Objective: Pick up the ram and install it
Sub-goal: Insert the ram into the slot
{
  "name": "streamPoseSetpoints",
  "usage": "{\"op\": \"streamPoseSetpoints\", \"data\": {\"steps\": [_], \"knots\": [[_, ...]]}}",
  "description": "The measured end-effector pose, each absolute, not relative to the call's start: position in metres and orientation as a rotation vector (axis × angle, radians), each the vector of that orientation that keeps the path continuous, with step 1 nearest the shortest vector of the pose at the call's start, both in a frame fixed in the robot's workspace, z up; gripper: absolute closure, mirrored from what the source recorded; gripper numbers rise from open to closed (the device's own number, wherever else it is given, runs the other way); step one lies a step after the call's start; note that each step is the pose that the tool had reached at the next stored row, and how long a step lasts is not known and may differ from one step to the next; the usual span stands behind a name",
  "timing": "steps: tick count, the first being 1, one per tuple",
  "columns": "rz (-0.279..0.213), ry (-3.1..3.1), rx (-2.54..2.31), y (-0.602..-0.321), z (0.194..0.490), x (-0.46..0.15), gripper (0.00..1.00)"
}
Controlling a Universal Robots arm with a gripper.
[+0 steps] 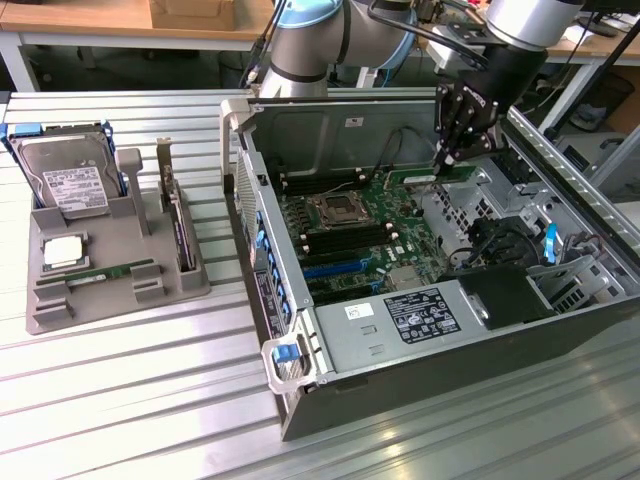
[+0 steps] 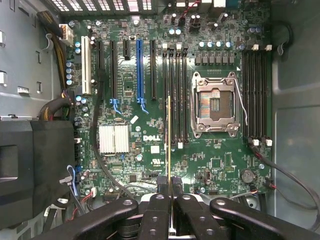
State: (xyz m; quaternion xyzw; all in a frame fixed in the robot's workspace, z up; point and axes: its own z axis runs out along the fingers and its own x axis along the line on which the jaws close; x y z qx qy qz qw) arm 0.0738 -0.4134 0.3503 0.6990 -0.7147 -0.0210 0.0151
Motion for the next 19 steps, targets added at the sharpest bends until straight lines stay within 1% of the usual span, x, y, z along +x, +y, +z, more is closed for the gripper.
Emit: {"op": "streamPoseSetpoints", "data": {"steps": [19], "knots": [[-0.065,-2.224,2.175,-0.4135,0.3456,0.0738,0.88]]}}
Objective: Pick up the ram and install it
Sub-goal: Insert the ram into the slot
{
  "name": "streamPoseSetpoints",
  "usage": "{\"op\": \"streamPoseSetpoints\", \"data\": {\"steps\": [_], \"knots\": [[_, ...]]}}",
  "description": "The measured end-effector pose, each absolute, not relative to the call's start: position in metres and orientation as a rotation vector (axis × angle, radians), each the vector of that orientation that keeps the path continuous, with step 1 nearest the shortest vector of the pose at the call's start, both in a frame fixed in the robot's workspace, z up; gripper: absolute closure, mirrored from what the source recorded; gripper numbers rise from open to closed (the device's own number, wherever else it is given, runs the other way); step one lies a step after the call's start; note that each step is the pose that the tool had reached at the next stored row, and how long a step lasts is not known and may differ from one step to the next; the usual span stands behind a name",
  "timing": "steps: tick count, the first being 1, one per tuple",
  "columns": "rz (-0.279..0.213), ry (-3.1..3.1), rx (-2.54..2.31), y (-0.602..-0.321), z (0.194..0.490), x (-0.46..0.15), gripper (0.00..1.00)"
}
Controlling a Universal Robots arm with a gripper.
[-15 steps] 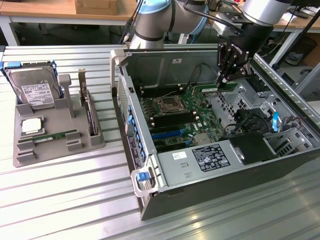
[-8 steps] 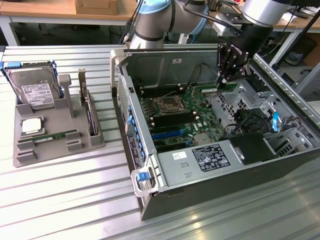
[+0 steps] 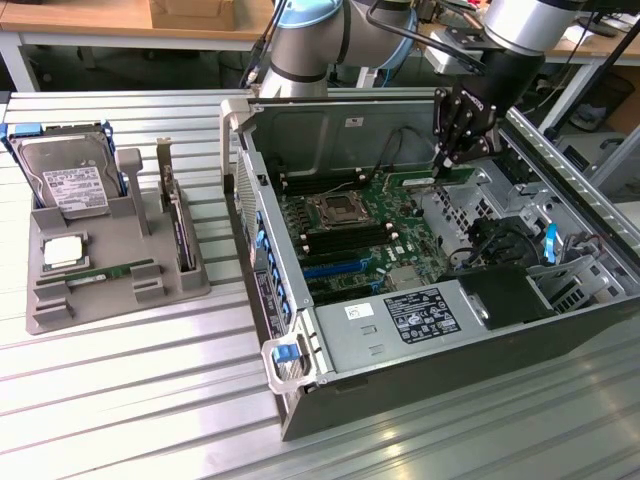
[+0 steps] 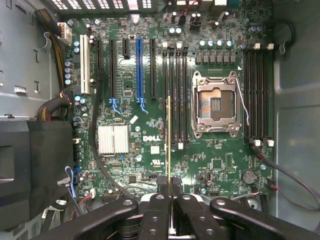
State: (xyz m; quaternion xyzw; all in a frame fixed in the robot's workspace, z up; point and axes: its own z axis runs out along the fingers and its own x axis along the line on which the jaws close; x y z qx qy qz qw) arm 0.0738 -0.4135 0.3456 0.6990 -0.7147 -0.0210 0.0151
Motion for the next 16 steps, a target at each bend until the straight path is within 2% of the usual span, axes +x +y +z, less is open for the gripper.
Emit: {"op": "streamPoseSetpoints", "data": {"steps": [16], "knots": [[-0.065,-2.224,2.175,-0.4134,0.3408,0.0738,0.88]]}}
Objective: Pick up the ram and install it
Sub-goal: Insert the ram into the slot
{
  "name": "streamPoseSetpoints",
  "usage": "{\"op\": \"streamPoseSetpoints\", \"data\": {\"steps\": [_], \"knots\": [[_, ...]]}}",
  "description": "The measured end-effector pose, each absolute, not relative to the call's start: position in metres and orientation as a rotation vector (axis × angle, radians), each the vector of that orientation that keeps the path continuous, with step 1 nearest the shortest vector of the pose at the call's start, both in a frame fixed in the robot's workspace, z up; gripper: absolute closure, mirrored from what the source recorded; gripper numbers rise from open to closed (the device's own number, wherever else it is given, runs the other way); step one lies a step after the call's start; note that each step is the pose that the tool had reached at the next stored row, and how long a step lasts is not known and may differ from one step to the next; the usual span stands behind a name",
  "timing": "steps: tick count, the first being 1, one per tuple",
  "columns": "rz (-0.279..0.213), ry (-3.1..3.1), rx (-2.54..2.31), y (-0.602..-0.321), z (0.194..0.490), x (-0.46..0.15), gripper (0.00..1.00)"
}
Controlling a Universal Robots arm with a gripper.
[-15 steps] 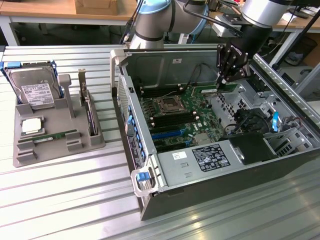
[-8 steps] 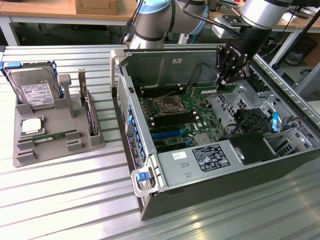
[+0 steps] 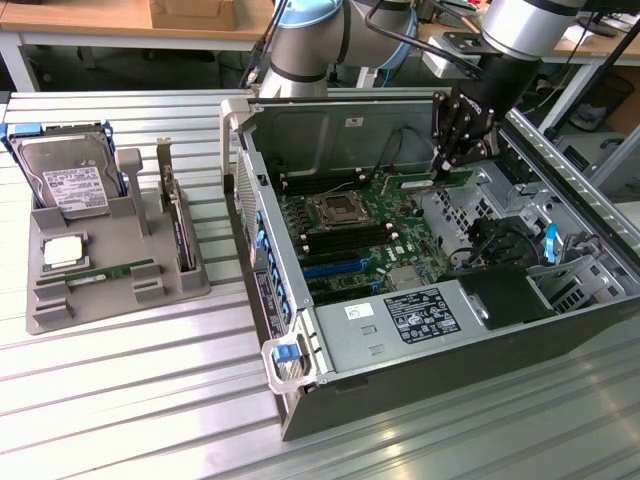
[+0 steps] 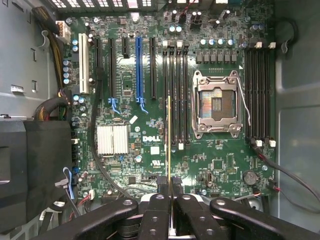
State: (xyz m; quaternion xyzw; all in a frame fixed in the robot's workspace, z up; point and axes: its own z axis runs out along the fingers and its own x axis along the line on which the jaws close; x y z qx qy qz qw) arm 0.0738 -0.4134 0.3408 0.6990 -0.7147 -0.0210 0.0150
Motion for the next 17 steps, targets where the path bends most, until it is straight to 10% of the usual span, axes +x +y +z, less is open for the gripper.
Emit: {"op": "streamPoseSetpoints", "data": {"steps": [17], "knots": [[-0.065,-2.224,2.175,-0.4134,0.3356,0.0738,0.88]]}}
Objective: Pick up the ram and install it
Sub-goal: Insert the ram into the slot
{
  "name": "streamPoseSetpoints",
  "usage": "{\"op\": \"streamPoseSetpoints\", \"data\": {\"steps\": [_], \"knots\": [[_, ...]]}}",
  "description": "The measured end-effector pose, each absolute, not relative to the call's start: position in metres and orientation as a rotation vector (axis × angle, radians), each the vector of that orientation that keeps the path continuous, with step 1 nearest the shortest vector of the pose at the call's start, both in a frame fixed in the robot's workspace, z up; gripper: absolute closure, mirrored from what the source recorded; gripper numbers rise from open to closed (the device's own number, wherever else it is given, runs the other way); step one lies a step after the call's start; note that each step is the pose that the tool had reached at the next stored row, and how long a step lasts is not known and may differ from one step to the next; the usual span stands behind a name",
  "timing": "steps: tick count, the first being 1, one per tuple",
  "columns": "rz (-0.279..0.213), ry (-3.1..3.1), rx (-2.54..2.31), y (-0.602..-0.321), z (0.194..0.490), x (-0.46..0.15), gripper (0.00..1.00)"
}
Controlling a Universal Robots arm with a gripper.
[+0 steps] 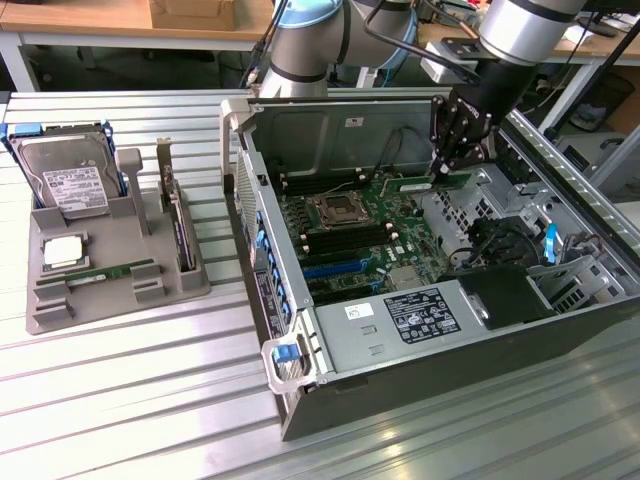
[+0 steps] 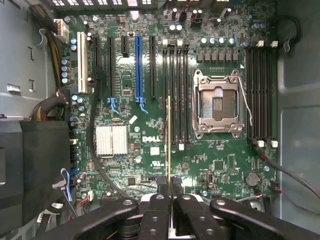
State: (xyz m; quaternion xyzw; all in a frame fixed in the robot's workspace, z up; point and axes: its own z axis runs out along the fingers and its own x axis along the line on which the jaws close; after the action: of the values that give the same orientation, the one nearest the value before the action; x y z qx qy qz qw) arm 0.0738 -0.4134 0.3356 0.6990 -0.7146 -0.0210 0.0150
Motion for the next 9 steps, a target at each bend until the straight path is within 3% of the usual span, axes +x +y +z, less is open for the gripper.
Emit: {"op": "streamPoseSetpoints", "data": {"steps": [9], "knots": [[-0.065,-2.224,2.175,-0.4134,0.333,0.0738,0.88]]}}
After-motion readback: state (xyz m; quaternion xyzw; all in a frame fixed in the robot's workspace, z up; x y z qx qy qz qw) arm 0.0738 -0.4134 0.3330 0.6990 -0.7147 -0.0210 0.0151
